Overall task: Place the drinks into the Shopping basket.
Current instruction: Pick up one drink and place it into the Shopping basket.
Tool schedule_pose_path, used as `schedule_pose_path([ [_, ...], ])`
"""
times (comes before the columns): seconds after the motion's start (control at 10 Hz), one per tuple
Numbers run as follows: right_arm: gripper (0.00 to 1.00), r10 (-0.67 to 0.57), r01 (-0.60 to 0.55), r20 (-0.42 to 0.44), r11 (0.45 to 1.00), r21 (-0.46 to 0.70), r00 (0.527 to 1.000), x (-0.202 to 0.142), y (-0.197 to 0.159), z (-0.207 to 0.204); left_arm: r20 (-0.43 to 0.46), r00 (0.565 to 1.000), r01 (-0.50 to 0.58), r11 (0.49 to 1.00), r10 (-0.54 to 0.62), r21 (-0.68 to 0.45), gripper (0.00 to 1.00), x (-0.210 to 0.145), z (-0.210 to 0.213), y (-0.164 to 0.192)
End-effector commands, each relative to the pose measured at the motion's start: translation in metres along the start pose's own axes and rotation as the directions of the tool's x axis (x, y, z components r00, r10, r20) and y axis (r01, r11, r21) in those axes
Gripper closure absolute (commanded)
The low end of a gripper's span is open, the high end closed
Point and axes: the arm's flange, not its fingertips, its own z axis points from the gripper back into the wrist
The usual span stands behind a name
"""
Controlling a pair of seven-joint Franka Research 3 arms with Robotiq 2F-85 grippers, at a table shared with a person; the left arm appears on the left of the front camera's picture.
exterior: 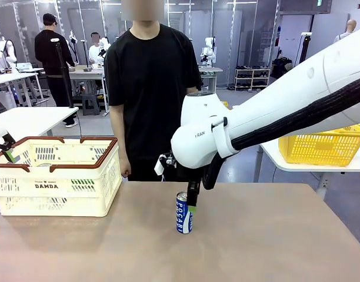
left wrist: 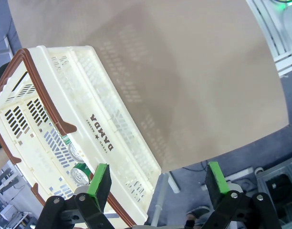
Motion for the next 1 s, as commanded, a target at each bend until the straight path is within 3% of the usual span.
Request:
schedule_pose_path([
  [0.0,0.03,0.022,-0.023,-0.048,1.0,-0.016,0.999,-0.033,-0.01,0.011,0.005,1.0,-0.01,1.0,0.01,0.005,0.0,0.001,0.001,-0.002],
  [0.3,0.03,-0.057,0.055,-0.05,0.998,-0.022,0.997,-0.102,-0.017,0.021,0.005,1.0,-0.01,1.0,0.01,0.005,0.0,0.001,0.001,-0.002],
  [0.9,0.03,-0.267,0.266,0.065,0.964,0.018,0.962,-0.264,-0.014,0.032,0.005,1.0,-0.01,1.0,0.01,0.005,0.0,0.001,0.001,-0.002],
])
